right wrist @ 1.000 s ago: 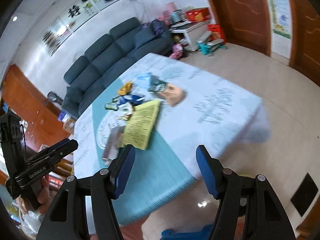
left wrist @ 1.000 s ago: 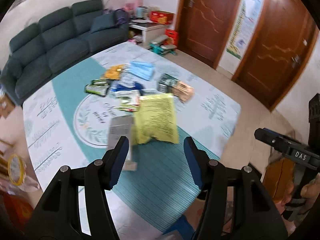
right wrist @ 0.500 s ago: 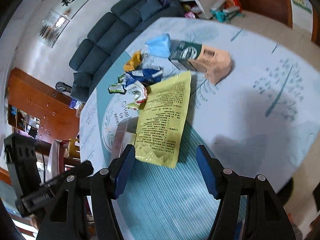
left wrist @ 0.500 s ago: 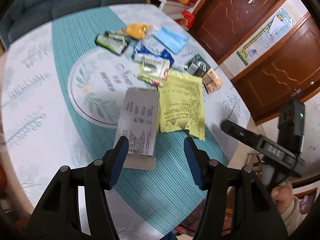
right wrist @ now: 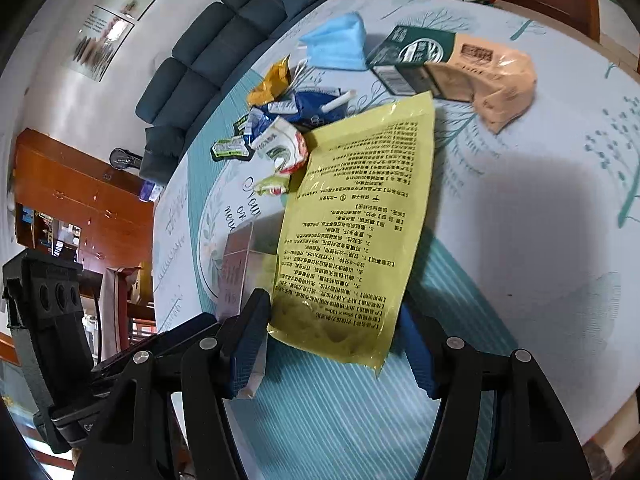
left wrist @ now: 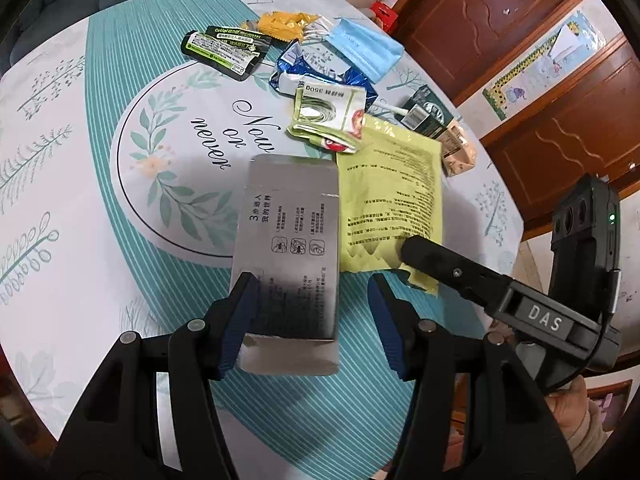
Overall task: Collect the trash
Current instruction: 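Grasp the white box with the left tool while the right tool grasps the yellow bag, then carry the white box and yellow bag over the bin and open both tools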
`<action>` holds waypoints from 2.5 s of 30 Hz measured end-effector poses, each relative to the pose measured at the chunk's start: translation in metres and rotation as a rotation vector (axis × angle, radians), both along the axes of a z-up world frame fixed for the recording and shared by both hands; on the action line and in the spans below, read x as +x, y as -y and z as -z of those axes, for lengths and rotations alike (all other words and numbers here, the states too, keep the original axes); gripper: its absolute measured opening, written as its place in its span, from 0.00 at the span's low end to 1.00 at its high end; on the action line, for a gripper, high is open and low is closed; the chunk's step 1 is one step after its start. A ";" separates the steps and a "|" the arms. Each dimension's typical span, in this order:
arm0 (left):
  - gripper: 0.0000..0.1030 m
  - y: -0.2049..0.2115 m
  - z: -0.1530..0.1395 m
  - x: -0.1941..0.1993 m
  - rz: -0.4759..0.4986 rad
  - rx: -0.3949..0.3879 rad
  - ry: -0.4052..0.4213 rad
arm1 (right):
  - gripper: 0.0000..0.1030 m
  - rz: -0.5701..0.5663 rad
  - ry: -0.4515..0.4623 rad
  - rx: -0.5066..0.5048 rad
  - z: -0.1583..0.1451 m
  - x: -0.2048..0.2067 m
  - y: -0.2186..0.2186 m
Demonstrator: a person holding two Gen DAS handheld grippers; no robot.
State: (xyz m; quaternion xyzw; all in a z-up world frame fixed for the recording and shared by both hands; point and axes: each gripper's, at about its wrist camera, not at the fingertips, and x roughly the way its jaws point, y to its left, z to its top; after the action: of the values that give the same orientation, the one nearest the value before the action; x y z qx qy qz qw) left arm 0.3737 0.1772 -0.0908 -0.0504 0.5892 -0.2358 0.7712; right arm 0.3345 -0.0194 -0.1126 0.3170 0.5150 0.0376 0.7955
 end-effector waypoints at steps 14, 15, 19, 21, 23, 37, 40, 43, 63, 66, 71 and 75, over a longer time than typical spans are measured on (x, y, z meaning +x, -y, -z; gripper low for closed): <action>0.58 0.002 0.008 0.016 0.006 0.063 0.054 | 0.63 -0.006 0.000 -0.046 -0.001 0.006 -0.010; 0.59 0.002 0.009 0.017 0.006 0.063 0.052 | 0.63 -0.004 0.001 -0.042 0.000 0.006 -0.009; 0.61 0.002 0.015 0.018 0.005 0.074 0.023 | 0.62 -0.003 -0.004 -0.043 0.000 0.006 -0.010; 0.61 0.003 0.022 0.018 0.006 0.081 -0.010 | 0.58 0.003 -0.007 -0.052 0.000 0.006 -0.009; 0.61 0.006 0.022 0.015 0.016 0.099 0.022 | 0.35 0.002 -0.016 -0.046 0.002 0.005 -0.008; 0.56 0.012 -0.001 -0.016 0.014 0.081 0.066 | 0.16 0.001 0.090 -0.006 -0.034 -0.037 0.001; 0.56 0.016 -0.018 -0.031 0.029 0.064 0.092 | 0.16 0.010 0.124 -0.012 -0.050 -0.057 0.009; 0.56 0.018 -0.039 -0.046 0.044 0.033 0.119 | 0.16 0.019 0.170 -0.045 -0.071 -0.083 0.017; 0.56 0.110 -0.162 -0.179 0.307 -0.028 0.429 | 0.16 0.175 0.308 -0.191 -0.146 -0.272 0.093; 0.56 0.140 -0.154 -0.203 0.381 -0.029 0.433 | 0.16 0.226 0.285 -0.186 -0.137 -0.302 0.107; 0.56 0.192 -0.129 -0.242 0.512 0.005 0.418 | 0.16 0.321 0.216 -0.149 -0.100 -0.350 0.140; 0.56 0.230 -0.099 -0.270 0.614 0.036 0.384 | 0.16 0.388 0.119 -0.096 -0.055 -0.380 0.162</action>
State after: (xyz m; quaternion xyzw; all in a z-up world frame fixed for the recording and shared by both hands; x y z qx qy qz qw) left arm 0.1042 -0.0526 0.0078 0.1879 0.4254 -0.4511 0.7617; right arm -0.0454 -0.1818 -0.0579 0.3692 0.3977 -0.1221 0.8310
